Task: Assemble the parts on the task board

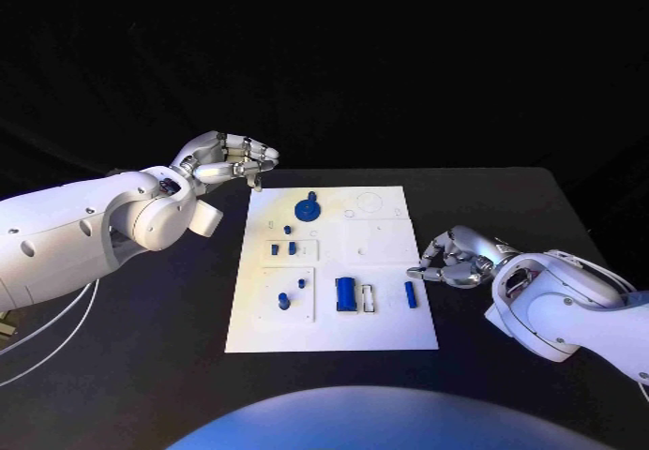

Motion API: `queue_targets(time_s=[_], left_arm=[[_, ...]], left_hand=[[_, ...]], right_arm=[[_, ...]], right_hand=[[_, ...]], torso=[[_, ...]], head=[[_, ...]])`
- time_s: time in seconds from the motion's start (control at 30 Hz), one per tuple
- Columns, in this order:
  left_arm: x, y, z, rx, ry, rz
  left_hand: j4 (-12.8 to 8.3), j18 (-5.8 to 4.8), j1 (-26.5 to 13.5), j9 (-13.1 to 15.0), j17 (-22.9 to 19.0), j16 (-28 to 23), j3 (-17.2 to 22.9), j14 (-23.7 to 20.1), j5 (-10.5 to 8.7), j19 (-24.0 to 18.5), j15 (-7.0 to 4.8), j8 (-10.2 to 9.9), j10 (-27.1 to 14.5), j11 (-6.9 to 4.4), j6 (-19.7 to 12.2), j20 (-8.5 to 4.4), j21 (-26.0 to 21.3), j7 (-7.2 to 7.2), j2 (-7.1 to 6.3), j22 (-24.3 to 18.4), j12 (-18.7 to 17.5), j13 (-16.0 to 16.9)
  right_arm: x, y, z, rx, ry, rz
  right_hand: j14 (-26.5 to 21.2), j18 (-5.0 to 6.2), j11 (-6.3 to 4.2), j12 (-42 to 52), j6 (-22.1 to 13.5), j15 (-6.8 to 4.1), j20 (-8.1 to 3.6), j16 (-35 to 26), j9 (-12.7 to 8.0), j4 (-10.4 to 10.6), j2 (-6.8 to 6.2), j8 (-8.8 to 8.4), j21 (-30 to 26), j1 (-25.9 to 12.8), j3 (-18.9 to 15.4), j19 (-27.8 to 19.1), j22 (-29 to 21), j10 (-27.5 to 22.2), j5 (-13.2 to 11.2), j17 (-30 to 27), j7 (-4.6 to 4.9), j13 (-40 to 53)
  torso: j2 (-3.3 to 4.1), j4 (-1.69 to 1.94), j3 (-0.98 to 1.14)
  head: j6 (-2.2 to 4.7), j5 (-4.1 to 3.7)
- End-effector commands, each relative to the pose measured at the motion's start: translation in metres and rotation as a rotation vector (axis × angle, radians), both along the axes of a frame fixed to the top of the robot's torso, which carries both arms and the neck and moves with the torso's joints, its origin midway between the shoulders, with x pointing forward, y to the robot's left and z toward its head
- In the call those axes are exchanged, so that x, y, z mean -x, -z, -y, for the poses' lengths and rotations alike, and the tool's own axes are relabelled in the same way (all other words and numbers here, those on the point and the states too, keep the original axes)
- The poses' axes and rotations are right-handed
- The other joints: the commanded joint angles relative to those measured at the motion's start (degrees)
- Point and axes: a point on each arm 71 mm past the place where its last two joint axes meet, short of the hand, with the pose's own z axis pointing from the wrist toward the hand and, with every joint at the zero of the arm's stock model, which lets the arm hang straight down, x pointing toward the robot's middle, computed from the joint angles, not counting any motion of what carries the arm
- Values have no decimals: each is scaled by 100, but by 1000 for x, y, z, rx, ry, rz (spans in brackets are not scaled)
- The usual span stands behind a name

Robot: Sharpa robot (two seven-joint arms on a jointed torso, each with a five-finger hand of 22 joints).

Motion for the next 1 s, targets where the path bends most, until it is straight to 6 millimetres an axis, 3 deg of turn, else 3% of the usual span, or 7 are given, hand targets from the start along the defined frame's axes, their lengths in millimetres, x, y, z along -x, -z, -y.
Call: queue_targets(time_s=[0.03, 0.43, 0.67, 1.0], left_arm=[[0, -1, 3, 12, 15, 5], [0, 1, 4, 11, 19, -1], [1, 1, 3, 10, 17, -3], [2, 1, 3, 10, 19, -5]], left_hand=[[14, 87, 7, -8, -5, 28, 34, -45, 23, -42, -1, 39, -29, -1, -41, 9, 13, -2, 53, 10, 18, -8], [14, 87, 7, -8, -5, 28, 34, -45, 23, -42, -1, 39, -29, -1, -41, 9, 13, -2, 53, 10, 18, -8], [14, 86, 4, -8, -7, 31, 40, -46, 22, -44, 0, 44, -31, 0, -43, 10, 18, -1, 53, 12, 27, -9], [14, 86, 4, -8, -7, 31, 40, -46, 22, -44, 0, 44, -31, 0, -43, 10, 18, -1, 53, 12, 27, -9]], right_arm=[[2, 5, 2, 36, -25, 48], [9, 27, -7, 60, -44, 10], [9, 33, -11, 71, -49, -16], [11, 41, -14, 136, -78, -45]], right_hand=[[390, 42, 38, -57, -17, 33, 30, -43, 12, -10, 4, -35, -35, 65, 32, 450, 1403, 71, -4, 426, -6, 658], [339, 90, 30, -252, 59, 29, 38, -132, 60, 1, -49, -21, -249, 89, -2, 358, 1337, -32, -8, 218, -19, 511], [333, 98, 32, -277, 43, 29, 39, -146, 62, 3, -58, -39, -285, 81, -11, 343, 1326, -45, -7, 193, -14, 493], [341, 89, 29, -257, 64, 29, 39, -137, 74, 0, -44, -37, -246, 88, -6, 360, 1338, -33, -3, 231, -20, 512]], torso=[[2, -8, 7], [16, 34, -4], [17, 27, -12], [13, 18, -3]], head=[[1, -43], [1, -49], [1, -43], [1, -29]])
